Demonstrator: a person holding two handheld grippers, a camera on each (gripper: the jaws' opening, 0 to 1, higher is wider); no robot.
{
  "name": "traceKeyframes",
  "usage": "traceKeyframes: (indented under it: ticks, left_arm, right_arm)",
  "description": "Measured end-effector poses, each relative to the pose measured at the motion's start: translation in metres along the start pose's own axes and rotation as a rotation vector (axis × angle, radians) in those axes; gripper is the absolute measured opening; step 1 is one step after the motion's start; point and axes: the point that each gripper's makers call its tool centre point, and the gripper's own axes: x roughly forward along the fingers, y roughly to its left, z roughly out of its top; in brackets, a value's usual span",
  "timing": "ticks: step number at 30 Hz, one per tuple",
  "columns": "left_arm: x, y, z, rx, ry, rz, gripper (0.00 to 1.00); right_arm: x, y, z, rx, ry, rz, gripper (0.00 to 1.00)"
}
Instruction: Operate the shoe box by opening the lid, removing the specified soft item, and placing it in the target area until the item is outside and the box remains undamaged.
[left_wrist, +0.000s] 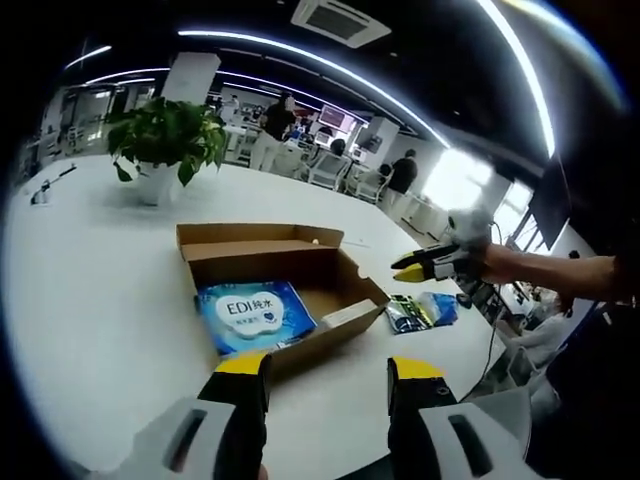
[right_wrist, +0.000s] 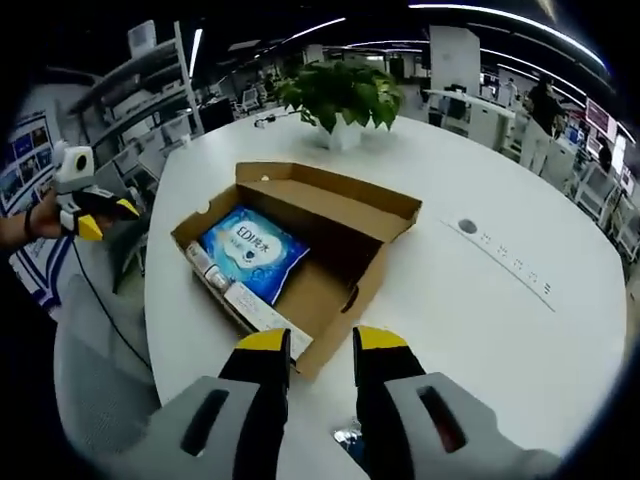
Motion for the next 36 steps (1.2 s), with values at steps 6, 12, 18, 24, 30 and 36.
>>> traceKeyframes:
  ticks: [6,12,18,24,30,36]
  left_arm:
    - [-0.002,0.006,-0.002,-0.012,-0.001,0.009,0.47]
    - [-0.003,0.009,-0.001,-0.014,-0.001,0.017,0.47]
    - [0.004,0.008,-0.002,0.01,0.011,0.029,0.47]
    - [0.011,0.003,0.003,0.052,0.022,0.024,0.49]
    - [0.014,0.004,0.006,0.046,0.018,0.018,0.49]
    - [0.012,0.011,0.001,0.029,0.019,0.023,0.48]
  right_arm:
    - [0.025,0.014,0.008,-0.006,0.008,0.038,0.23]
    - [0.043,0.019,0.016,-0.003,0.016,0.059,0.22]
    - [0.062,0.02,0.02,0.027,0.033,0.071,0.22]
    - [0.087,0.028,0.021,0.076,0.063,0.099,0.23]
    - [0.123,0.015,0.015,0.15,0.102,0.094,0.24]
    - [0.133,0.02,0.017,0.191,0.1,0.102,0.25]
